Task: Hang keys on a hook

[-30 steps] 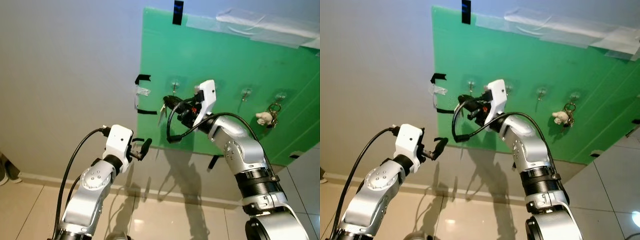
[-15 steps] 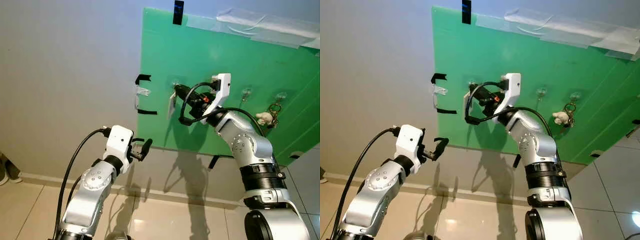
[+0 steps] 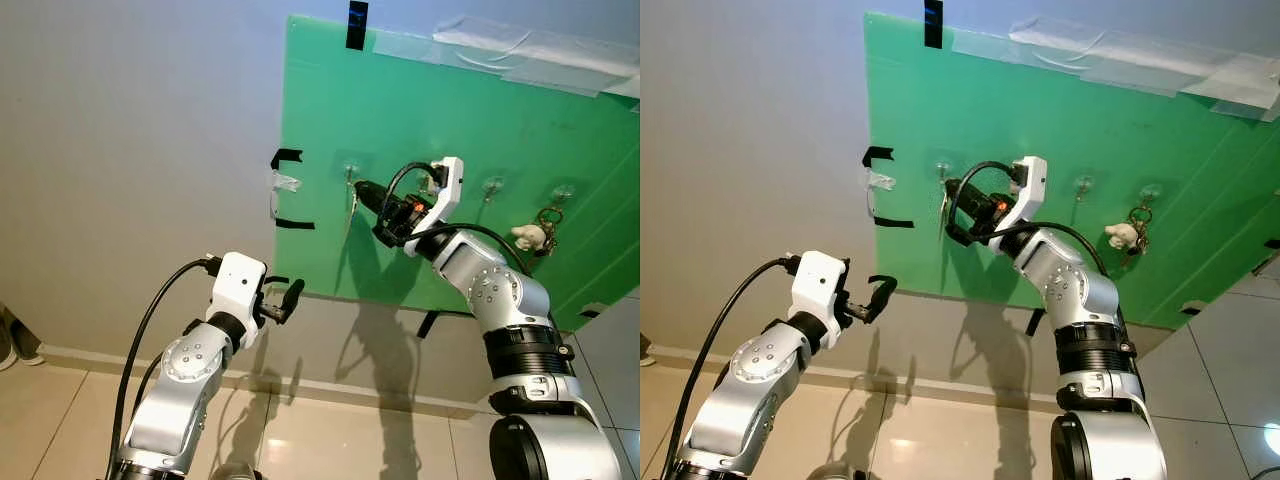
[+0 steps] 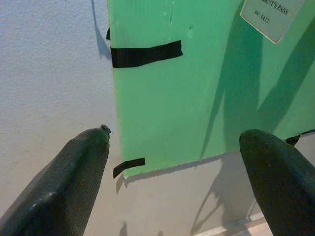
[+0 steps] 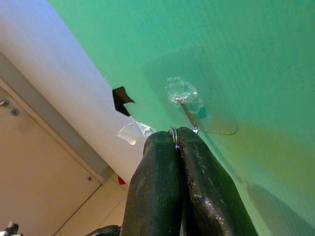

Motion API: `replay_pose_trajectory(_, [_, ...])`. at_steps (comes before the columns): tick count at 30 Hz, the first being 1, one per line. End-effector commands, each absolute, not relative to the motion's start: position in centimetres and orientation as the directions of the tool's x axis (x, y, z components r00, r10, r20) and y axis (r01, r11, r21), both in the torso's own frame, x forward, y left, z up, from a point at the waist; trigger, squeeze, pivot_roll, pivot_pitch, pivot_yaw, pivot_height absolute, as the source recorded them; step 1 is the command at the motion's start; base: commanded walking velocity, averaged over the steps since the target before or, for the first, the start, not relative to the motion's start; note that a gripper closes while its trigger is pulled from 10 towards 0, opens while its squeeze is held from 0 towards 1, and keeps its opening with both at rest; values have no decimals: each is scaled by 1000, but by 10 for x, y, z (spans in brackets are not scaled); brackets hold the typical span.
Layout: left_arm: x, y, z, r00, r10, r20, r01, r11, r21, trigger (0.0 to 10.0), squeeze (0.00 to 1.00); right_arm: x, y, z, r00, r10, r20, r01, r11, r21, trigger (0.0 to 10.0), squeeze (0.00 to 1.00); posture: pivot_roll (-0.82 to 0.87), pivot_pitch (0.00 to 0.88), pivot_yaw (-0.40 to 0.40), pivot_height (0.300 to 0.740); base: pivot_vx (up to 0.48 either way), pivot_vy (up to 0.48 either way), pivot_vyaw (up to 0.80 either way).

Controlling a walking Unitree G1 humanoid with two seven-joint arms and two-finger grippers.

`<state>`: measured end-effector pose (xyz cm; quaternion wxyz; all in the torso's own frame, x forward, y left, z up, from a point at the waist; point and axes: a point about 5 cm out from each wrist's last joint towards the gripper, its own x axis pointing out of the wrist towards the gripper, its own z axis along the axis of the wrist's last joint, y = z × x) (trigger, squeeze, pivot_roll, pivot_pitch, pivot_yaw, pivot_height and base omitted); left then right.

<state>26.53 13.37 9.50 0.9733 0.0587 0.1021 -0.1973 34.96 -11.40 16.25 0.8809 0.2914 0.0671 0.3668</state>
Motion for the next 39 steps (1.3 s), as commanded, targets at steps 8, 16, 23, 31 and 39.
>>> replay_pose_trajectory(8, [262,129,100,902,-378,-207,400,913,75,10000,0,351,-109,167,698,709,96,-633,550,544,10000,0,124,0,-105,740,0,0,0])
replay_pose_trajectory(16, [261,132,100,904,-372,-210,394,916,76,10000,0,355,-102,166,692,717,88,-638,549,540,10000,0,134,0,-110,740,0,0,0])
replay_pose_trajectory(23, [260,134,99,906,-367,-210,390,917,80,10000,0,366,-109,169,757,646,94,-586,610,533,10000,0,139,0,-109,740,0,0,0])
replay_pose_trajectory(31, [259,135,100,907,-365,-209,388,918,84,10000,0,369,-106,168,759,645,94,-580,603,548,10000,0,145,0,-109,740,0,0,0])
replay_pose_trajectory(39, [259,134,101,906,-365,-214,389,917,85,10000,0,368,-114,152,790,609,69,-477,540,693,10000,0,145,0,-107,740,0,0,0])
